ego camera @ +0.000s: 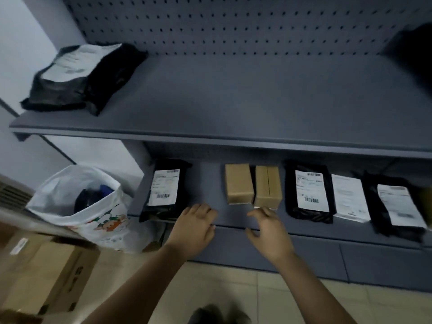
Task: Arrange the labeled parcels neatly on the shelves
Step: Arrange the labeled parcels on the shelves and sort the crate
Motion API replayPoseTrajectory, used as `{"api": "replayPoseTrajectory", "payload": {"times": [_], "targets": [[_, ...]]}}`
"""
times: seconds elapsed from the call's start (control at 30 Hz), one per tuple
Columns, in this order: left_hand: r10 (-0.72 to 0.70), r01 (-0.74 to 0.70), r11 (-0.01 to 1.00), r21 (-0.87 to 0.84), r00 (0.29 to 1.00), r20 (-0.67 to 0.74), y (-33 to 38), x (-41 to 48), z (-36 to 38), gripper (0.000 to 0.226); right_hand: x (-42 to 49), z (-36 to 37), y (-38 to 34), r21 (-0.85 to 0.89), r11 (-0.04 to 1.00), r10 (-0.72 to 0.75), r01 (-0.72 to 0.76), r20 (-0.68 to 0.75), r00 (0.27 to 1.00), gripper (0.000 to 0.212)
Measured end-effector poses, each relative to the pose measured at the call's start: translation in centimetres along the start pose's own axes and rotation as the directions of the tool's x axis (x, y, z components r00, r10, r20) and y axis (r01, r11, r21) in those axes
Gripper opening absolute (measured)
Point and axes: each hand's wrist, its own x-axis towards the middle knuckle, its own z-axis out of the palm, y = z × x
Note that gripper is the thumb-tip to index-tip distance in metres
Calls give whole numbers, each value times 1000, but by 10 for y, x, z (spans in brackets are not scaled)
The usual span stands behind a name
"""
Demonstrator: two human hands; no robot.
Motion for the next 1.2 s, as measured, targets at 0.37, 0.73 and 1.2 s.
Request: {"api": "replayPoseTrajectory", "payload": {"times": [0.37, 0.73, 1.2], "targets": [[-153, 141, 959, -245, 988, -31, -36, 100, 111, 55, 114, 65, 59, -145, 988, -80, 60, -141, 987, 60], [-334, 279, 762, -584, 943, 14, -35, 102, 142, 70, 110, 91, 54, -166, 980, -136, 105, -188, 973, 52], [-329, 249, 814, -525, 942, -62, -60, 58, 144, 54, 86, 127, 45, 527, 841, 201, -120, -99, 975, 81]]}}
